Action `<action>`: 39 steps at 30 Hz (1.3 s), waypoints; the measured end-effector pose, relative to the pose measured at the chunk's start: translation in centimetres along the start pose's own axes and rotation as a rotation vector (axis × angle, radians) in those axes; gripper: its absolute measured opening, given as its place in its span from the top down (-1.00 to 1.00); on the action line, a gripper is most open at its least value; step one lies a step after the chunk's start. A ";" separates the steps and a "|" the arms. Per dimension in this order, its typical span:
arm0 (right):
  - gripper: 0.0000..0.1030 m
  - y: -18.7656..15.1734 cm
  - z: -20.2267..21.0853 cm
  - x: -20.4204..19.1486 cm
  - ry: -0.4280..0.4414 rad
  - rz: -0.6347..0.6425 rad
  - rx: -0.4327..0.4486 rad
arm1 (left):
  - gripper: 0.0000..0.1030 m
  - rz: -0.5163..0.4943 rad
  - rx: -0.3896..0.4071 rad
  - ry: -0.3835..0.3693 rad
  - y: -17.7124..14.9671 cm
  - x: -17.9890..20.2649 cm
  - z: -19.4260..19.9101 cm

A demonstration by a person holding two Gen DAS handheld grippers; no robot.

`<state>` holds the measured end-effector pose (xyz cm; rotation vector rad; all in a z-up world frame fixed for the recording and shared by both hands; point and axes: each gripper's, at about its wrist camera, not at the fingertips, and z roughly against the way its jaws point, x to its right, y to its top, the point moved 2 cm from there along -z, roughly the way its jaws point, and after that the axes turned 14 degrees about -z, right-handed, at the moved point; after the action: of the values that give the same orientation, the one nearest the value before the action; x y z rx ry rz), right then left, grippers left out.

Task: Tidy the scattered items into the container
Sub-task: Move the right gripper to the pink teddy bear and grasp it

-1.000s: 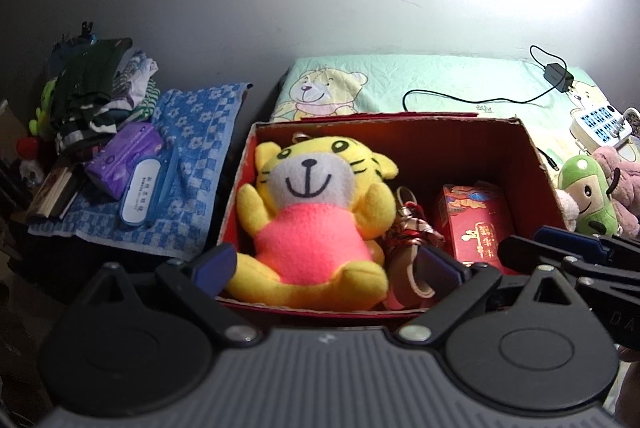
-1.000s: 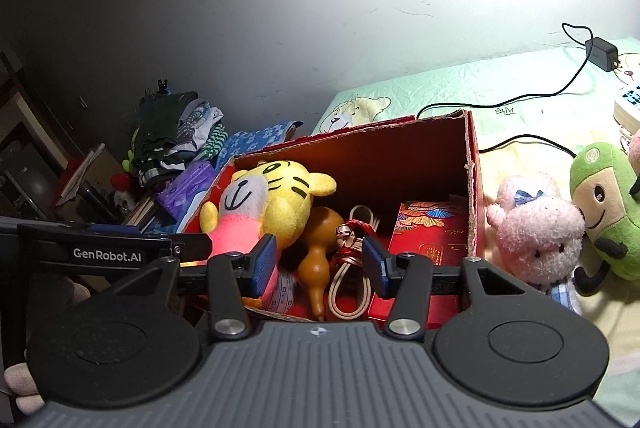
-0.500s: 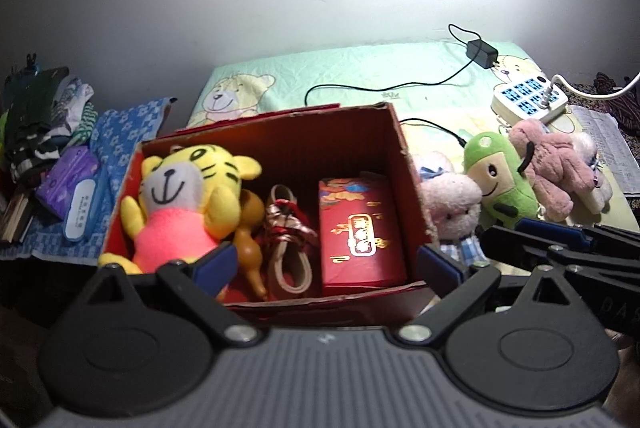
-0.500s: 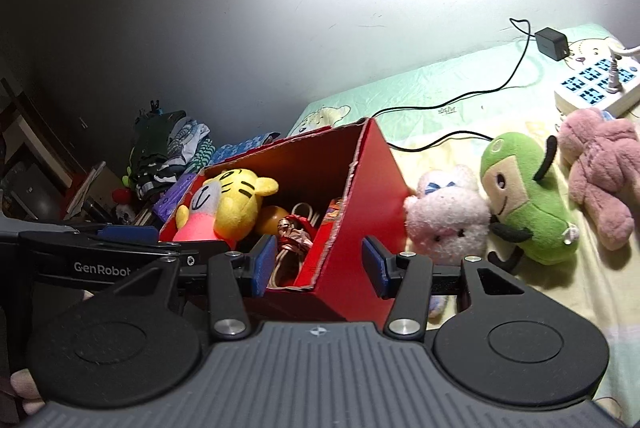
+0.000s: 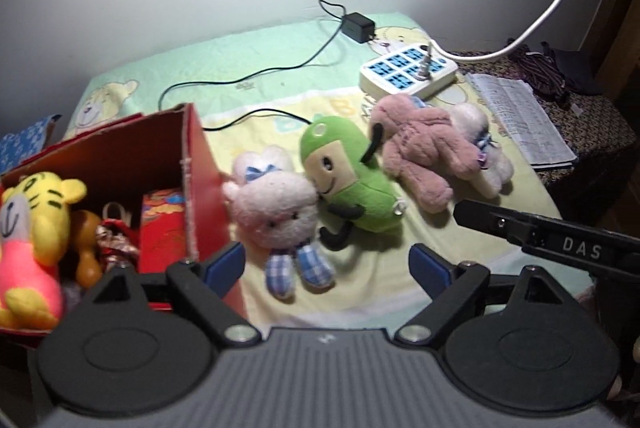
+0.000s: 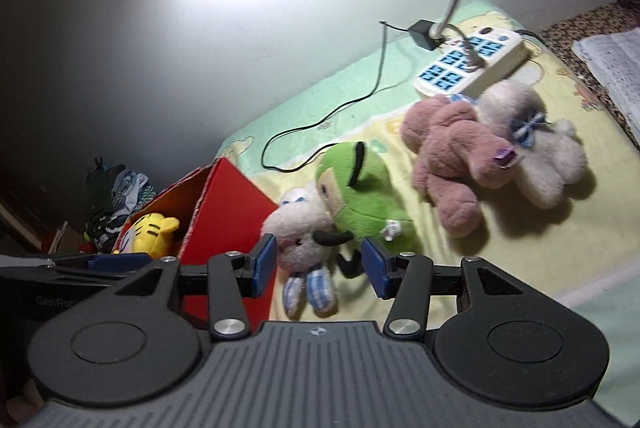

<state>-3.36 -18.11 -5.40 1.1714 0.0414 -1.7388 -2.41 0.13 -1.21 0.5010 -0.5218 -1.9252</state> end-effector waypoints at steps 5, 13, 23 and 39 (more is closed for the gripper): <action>0.01 2.4 1.5 4.4 -0.067 -0.074 0.045 | -0.59 -0.015 -0.003 -0.101 1.5 2.9 -2.8; 0.01 6.6 2.3 7.8 -0.111 -0.096 0.071 | -0.47 -0.021 -0.002 -0.179 4.1 6.0 -7.3; 0.01 9.6 -1.0 9.4 -0.110 -0.113 0.017 | -0.26 -0.035 -0.047 -0.184 6.2 7.5 -13.4; 0.17 10.0 -6.6 10.0 -0.079 -0.132 -0.132 | 0.28 -0.088 -0.110 -0.186 6.4 8.5 -17.9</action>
<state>8.13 -26.75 -11.42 1.0225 0.1870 -1.8665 9.08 -12.49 -13.19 0.2791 -0.5164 -2.0843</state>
